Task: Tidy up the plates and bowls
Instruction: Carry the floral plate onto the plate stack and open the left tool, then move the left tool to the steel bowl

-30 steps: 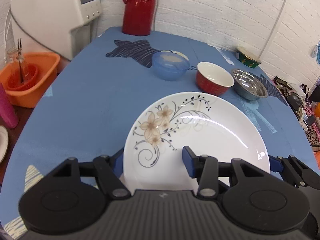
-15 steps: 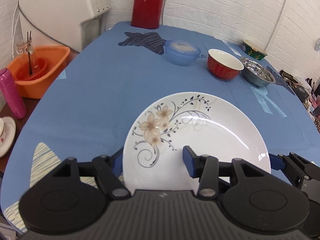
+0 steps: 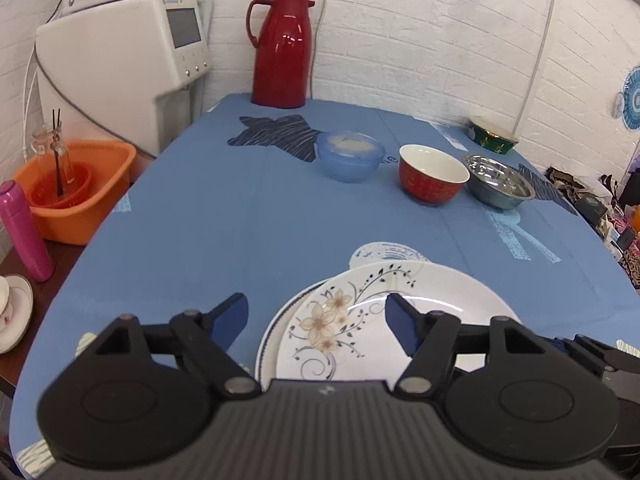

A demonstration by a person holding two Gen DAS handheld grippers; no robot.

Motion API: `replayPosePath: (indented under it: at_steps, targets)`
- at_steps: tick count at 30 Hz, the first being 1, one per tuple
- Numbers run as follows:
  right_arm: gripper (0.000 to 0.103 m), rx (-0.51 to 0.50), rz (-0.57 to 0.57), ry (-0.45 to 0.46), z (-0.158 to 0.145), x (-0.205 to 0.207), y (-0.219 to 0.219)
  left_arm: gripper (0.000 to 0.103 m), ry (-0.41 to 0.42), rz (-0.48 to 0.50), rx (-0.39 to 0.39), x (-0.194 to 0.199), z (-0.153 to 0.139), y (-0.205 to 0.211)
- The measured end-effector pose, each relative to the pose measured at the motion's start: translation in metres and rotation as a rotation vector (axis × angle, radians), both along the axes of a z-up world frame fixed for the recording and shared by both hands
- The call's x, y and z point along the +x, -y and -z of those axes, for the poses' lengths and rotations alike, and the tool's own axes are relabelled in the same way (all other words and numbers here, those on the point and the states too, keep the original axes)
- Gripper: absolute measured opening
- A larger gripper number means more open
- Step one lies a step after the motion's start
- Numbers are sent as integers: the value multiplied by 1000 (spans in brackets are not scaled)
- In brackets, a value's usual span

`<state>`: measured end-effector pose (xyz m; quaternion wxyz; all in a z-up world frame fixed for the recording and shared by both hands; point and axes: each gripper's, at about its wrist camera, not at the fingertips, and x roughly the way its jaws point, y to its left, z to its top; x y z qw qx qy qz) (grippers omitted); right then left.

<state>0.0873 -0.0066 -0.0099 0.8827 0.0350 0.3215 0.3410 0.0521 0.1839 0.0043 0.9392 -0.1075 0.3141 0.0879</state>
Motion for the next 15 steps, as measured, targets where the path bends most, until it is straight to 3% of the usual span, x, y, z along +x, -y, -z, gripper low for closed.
replayPosePath:
  at_steps: [4, 10, 15]
  targets:
    - [83, -69, -64, 16, 0, -7, -11, 70, 4, 15, 9, 5, -3, 7]
    - [83, -32, -15, 54, -6, -2, 6, 71, 10, 35, 19, 7, -7, 15]
    - [83, -8, 30, 34, -6, 5, 22, 72, 5, 49, 18, 11, -6, 22]
